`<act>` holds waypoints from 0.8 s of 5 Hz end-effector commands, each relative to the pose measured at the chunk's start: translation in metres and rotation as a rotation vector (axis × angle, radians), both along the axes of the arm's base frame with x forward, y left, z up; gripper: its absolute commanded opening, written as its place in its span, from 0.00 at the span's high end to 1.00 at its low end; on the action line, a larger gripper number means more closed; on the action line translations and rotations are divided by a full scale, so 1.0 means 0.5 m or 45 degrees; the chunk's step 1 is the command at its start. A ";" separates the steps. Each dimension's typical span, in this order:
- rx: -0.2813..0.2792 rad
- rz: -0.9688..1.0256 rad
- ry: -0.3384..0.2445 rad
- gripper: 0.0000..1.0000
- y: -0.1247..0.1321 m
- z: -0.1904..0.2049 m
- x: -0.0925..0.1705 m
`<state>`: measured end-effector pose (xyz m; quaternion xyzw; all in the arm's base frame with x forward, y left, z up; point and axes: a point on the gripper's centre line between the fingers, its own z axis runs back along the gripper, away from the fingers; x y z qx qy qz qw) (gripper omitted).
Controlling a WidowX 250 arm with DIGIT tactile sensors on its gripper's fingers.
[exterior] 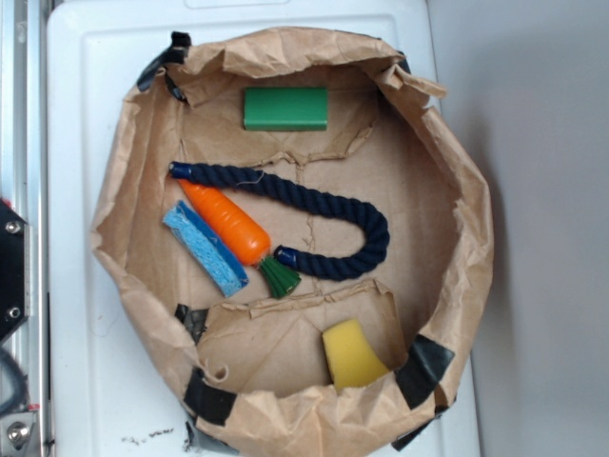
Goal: Grab the blue rope.
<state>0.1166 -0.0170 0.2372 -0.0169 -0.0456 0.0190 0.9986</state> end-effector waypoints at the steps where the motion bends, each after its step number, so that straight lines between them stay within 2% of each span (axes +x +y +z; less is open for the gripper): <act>1: 0.000 0.000 0.000 0.00 0.000 0.000 0.000; 2: -0.010 0.053 -0.006 0.00 0.013 0.012 0.001; 4: 0.035 0.059 -0.062 0.00 0.017 0.004 0.075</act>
